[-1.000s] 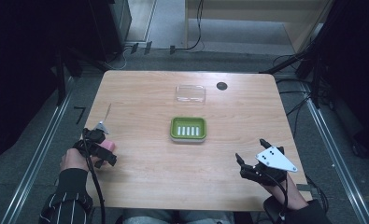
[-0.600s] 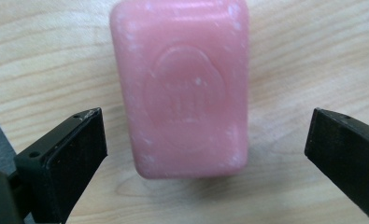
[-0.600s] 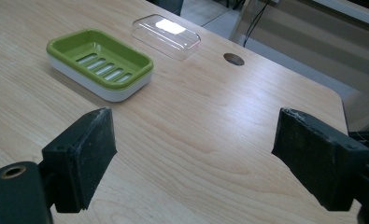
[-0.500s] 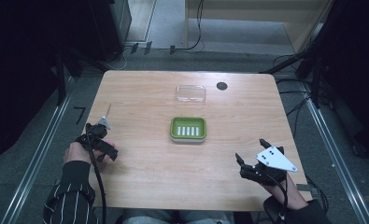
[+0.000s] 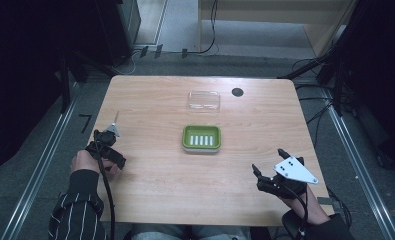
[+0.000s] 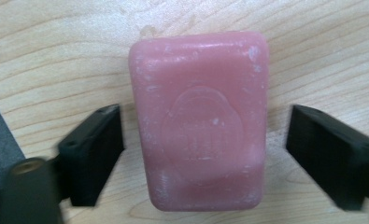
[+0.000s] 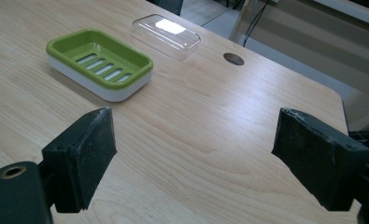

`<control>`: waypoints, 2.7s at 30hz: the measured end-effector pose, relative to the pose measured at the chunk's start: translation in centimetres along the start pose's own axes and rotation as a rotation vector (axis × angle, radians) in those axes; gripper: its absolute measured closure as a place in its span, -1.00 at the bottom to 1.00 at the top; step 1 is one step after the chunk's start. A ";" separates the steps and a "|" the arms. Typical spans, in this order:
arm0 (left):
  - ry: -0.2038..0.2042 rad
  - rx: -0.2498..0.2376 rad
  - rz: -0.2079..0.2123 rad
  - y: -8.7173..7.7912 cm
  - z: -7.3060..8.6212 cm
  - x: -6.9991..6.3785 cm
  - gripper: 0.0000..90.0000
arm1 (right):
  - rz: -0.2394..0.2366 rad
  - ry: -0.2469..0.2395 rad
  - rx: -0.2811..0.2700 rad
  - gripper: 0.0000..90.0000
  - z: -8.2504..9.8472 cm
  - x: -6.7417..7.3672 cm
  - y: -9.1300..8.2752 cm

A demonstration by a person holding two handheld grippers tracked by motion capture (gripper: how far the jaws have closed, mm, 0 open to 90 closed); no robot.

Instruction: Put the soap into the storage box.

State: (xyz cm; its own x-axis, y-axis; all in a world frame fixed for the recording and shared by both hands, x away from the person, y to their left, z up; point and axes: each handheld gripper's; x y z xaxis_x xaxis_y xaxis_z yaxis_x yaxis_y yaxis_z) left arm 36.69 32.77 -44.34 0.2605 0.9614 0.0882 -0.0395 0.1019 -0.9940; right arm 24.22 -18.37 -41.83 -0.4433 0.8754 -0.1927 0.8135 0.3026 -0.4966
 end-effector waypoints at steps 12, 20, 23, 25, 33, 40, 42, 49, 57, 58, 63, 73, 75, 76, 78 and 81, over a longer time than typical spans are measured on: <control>0.004 0.004 0.008 0.1 0.0 0.1 -0.31 | 0.002 -0.001 0.000 -0.70 0.0 0.0 0.0; 0.003 -0.005 0.001 0.1 0.0 0.1 -0.20 | 0.005 -0.001 0.000 -0.70 0.0 0.0 0.0; 0.002 -0.008 0.006 0.1 0.1 0.1 -0.18 | 0.005 -0.002 0.001 -0.70 0.0 0.0 0.0; 0.004 -0.010 0.004 0.1 0.1 0.1 -0.17 | 0.006 -0.001 0.000 -0.70 0.0 0.0 0.0; 0.023 -0.012 0.008 0.1 0.1 0.1 -0.15 | 0.008 0.000 0.000 -0.70 0.0 0.0 0.0; 0.042 -0.013 0.015 -0.2 0.2 -0.1 -0.15 | 0.009 -0.004 0.000 -0.70 0.0 0.0 0.0; 0.047 -0.012 0.010 -0.2 0.2 -0.1 -0.15 | 0.009 -0.005 0.001 -0.70 0.0 0.1 0.0; 0.078 -0.013 0.021 -0.5 0.0 -0.7 -0.15 | 0.009 0.005 -0.001 -0.70 0.1 0.0 -0.1; 0.106 -0.020 0.033 -0.9 -0.2 -0.9 -0.15 | 0.020 0.007 0.000 -0.70 0.1 -0.1 -0.1; 0.113 -0.017 0.035 -1.0 -0.2 -1.0 -0.15 | 0.020 0.006 0.001 -0.70 0.1 -0.1 -0.1; 0.136 -0.019 0.040 -1.2 -0.3 -1.5 -0.15 | 0.014 0.000 0.004 -0.70 0.1 0.0 -0.2; 0.198 -0.035 0.047 -2.3 -0.7 -2.7 -0.15 | 0.015 0.001 0.005 -0.70 0.1 -0.1 -0.1; 0.216 -0.038 0.046 -2.6 -0.8 -3.0 -0.15 | 0.015 0.000 0.005 -0.70 0.1 -0.1 -0.1; 0.220 -0.044 0.054 -2.7 -0.9 -3.2 -0.15 | 0.015 -0.002 0.005 -0.70 0.1 -0.1 -0.1; 0.237 -0.050 0.044 -3.0 -1.0 -3.5 -0.15 | 0.014 -0.004 0.004 -0.70 0.1 -0.1 -0.1; 0.262 -0.057 0.041 -3.3 -1.2 -4.1 -0.15 | 0.015 -0.003 0.005 -0.70 0.1 -0.1 -0.1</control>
State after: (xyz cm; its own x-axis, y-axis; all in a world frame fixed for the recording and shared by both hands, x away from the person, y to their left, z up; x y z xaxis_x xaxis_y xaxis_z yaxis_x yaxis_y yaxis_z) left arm 36.89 28.24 -41.45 0.5010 0.8647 0.0354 -0.0024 0.0422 -0.9991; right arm 24.12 -18.50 -41.85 -0.4321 0.8786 -0.2033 0.8182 0.2871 -0.4982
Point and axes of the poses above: each handheld gripper's, and its own axes: y roughly forward along the jaws, z roughly out of its underside, x roughly to its left, and after that the axes turned 5 degrees about x, right-handed
